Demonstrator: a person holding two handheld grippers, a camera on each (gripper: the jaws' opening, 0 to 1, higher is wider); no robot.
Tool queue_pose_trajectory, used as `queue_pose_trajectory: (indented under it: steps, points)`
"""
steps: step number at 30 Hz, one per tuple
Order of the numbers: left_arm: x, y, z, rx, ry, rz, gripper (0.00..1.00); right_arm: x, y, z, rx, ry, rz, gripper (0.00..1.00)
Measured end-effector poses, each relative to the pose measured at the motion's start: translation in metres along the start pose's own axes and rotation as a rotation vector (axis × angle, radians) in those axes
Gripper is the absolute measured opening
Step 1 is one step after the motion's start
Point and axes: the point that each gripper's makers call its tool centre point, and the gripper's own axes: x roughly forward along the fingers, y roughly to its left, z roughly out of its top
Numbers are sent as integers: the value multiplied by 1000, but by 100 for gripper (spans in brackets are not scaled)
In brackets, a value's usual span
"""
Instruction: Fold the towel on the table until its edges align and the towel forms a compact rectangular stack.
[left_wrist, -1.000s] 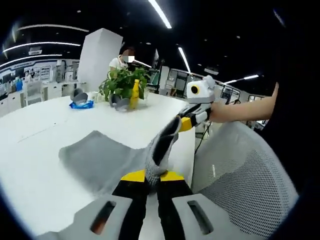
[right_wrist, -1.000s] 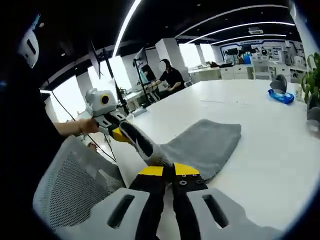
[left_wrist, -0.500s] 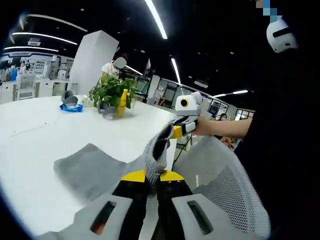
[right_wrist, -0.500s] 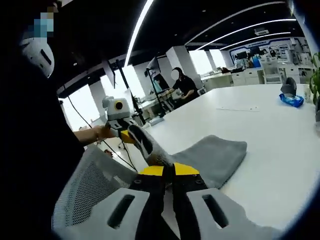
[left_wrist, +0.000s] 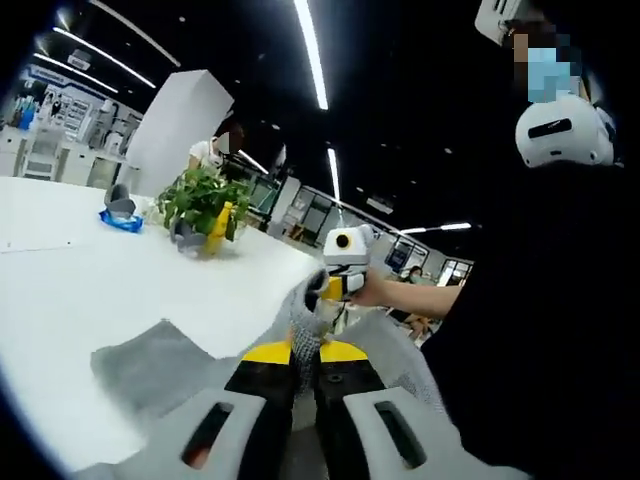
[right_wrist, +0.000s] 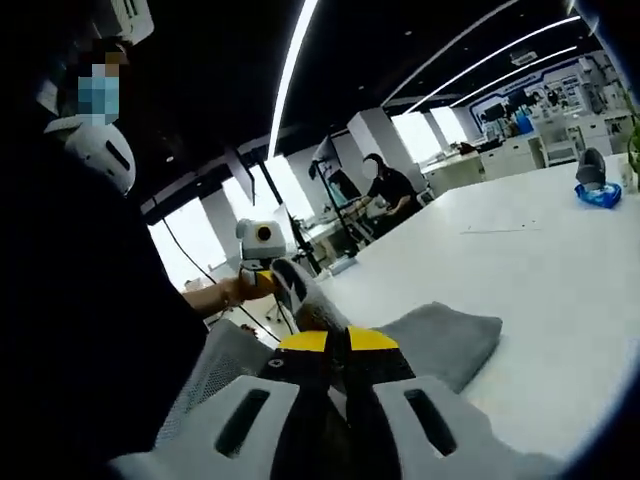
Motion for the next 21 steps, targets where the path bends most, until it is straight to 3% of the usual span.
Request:
queue_pose_trajectory:
  steps: [8, 11, 21]
  points:
    - [-4, -9, 12, -37, -60, -49, 6, 0, 11, 16, 36, -80, 59, 1]
    - [-4, -9, 11, -49, -61, -50, 6, 3, 9, 16, 45, -83, 58, 1]
    - [-4, 25, 0, -116, -54, 61, 6, 22, -15, 4, 132, -29, 10, 1]
